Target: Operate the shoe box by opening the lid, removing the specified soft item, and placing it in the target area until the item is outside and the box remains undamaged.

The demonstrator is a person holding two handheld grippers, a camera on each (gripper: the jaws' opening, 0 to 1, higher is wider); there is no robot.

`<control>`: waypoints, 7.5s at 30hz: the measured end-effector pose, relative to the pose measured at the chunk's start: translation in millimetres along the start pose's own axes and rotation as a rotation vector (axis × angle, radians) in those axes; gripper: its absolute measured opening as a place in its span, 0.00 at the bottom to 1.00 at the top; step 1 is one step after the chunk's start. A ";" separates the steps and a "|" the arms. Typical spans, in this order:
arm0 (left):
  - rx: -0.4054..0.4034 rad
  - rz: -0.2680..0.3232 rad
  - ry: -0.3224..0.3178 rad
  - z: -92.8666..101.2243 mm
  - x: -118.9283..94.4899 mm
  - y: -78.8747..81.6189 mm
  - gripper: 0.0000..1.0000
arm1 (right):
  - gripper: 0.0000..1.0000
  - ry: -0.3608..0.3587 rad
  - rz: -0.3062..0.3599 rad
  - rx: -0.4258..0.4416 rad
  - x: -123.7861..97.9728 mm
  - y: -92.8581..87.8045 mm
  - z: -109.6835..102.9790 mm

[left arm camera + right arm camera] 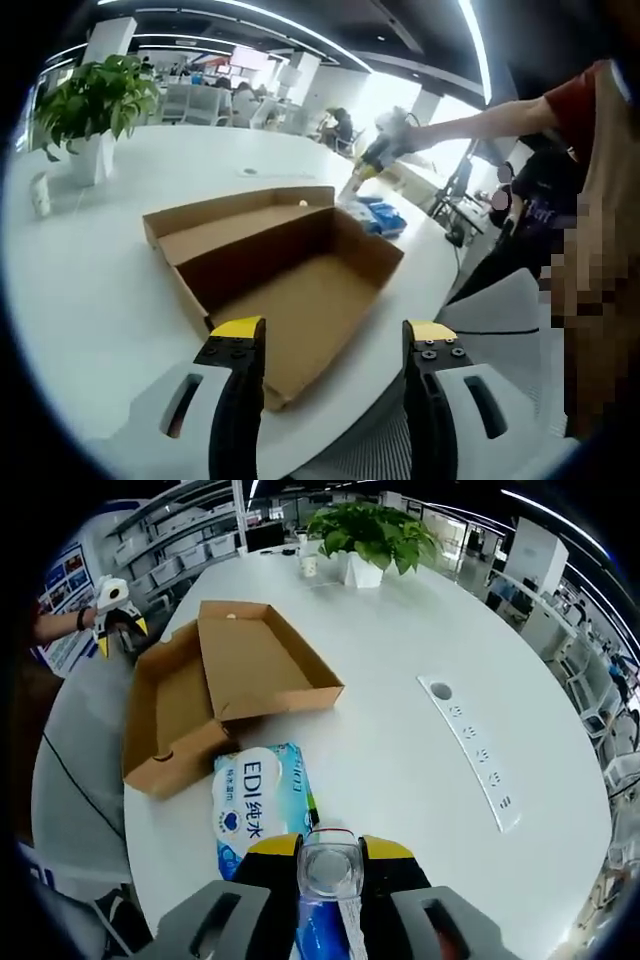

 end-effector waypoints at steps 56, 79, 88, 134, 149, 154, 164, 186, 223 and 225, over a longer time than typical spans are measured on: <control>-0.016 -0.026 0.017 4.8 0.0 -3.0 0.54 | 0.20 -0.017 -0.164 -0.186 21.1 -15.1 10.5; -0.021 0.023 0.010 1.8 0.3 0.8 0.54 | 0.36 -0.098 -0.091 -0.070 -6.5 -11.8 -2.8; -0.026 0.054 0.010 -2.8 -0.1 2.4 0.54 | 0.39 -0.153 -0.041 -0.004 -25.8 -8.8 -21.9; -0.138 -0.006 0.311 -35.9 9.4 -11.8 0.60 | 0.60 -0.265 0.693 0.619 -30.8 -84.3 -209.3; -0.150 -0.063 0.359 -34.8 14.6 -20.5 0.61 | 0.62 -0.257 0.726 0.688 -24.9 -109.5 -241.2; -0.188 -0.112 0.391 -31.8 19.8 -28.5 0.59 | 0.62 -0.252 0.737 0.706 -21.7 -109.8 -249.9; -0.212 -0.204 0.455 -27.0 30.9 -44.4 0.41 | 0.60 -0.262 0.770 0.752 -20.1 -111.4 -262.4; -0.436 -0.170 0.625 -39.9 32.0 -54.7 0.12 | 0.57 -0.289 0.743 0.767 -15.4 -111.0 -275.0; -0.452 -0.147 0.655 -43.5 27.1 -57.3 0.10 | 0.53 -0.205 0.699 0.726 17.7 12.3 -187.9; -0.463 -0.143 0.659 -43.5 27.1 -57.1 0.10 | 0.53 -0.190 0.672 0.719 23.4 18.2 -180.0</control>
Point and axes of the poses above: the point that each gripper's makers call its tool centre point, and the gripper's own axes: x roughly forward along the fingers, z roughly to its right, y roughly out of its top, the point moved 9 cm from there along -x, roughly backward along the fingers, and after that the axes turned 11 degrees about x, right-handed, at the moved point
